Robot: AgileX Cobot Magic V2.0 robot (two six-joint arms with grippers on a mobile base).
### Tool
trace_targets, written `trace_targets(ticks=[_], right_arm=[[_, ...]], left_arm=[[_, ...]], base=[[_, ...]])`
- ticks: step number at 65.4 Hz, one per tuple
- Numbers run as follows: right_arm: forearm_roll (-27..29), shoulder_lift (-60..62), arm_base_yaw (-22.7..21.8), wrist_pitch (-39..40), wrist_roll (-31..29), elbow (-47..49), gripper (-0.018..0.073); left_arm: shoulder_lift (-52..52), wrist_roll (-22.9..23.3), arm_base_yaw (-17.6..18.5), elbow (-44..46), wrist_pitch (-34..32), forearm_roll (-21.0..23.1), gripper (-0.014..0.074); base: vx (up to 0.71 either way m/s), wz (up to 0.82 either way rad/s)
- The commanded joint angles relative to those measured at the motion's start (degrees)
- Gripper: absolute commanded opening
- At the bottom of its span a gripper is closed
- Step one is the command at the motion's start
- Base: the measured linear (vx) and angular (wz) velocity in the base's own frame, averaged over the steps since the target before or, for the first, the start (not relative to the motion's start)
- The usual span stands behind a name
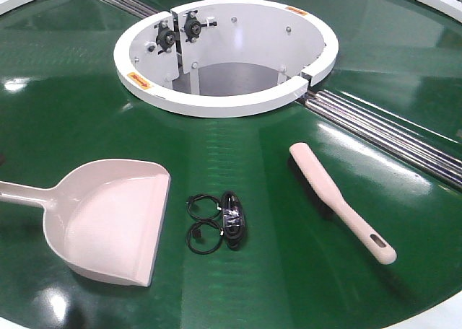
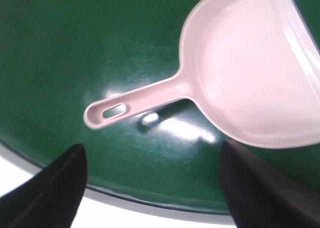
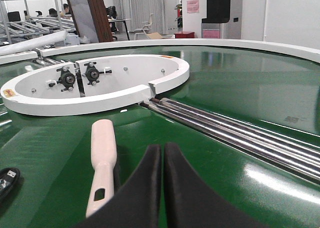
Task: Clean and inspect green conveyor with broom and dustpan
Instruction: 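Reach the left gripper down and grasp the pink dustpan handle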
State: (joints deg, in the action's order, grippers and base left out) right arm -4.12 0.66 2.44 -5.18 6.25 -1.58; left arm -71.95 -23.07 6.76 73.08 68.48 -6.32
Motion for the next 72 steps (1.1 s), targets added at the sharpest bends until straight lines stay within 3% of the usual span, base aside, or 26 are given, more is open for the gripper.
trace_targets(ticks=[1,13,23,32,38,47,54,72], right_arm=[[-0.4,0.6,-0.2,4.0,-0.1,-0.2,-0.0009],[-0.4,0.7,-0.1,4.0,-0.1,-0.2,-0.0009],[-0.4,0.7,0.0,4.0,-0.1,-0.2,-0.0009],[-0.4,0.7,0.0,4.0,-0.1,-0.2,-0.0009],[-0.4,0.7,0.0,4.0,-0.1,-0.2,-0.0009],[-0.4,0.7,0.0,4.0,-0.1,-0.2,-0.0009],[-0.4,0.7,0.0,4.0,-0.1,-0.2,-0.0009],[-0.4,0.7,0.0,4.0,-0.1,-0.2,-0.0009]], left_arm=[[-5.9,-8.5,0.1,7.2,3.0,3.1,0.0517],[-14.7,-13.4,0.5,9.9,1.1,2.6,0.0517],[-17.9,-23.9,0.9,9.8,3.1,-2.9,0.0517],[-17.9,-34.1,0.9,9.8,2.3,-4.9,0.0517],[-17.9,-35.6,0.9,9.8,-1.3,-7.5,0.0517],[-17.9,-40.4,0.9,9.8,-4.2,-6.3,0.0517],[-18.0,-44.2,0.7,9.7,-3.8,-3.8,0.0517],[-18.6,-46.6,0.7,4.0,-1.1,-2.1,0.0517]], base=[[0.00,0.00],[0.00,0.00],[0.00,0.00],[0.00,0.00],[0.00,0.00],[0.00,0.00],[0.00,0.00],[0.00,0.00]])
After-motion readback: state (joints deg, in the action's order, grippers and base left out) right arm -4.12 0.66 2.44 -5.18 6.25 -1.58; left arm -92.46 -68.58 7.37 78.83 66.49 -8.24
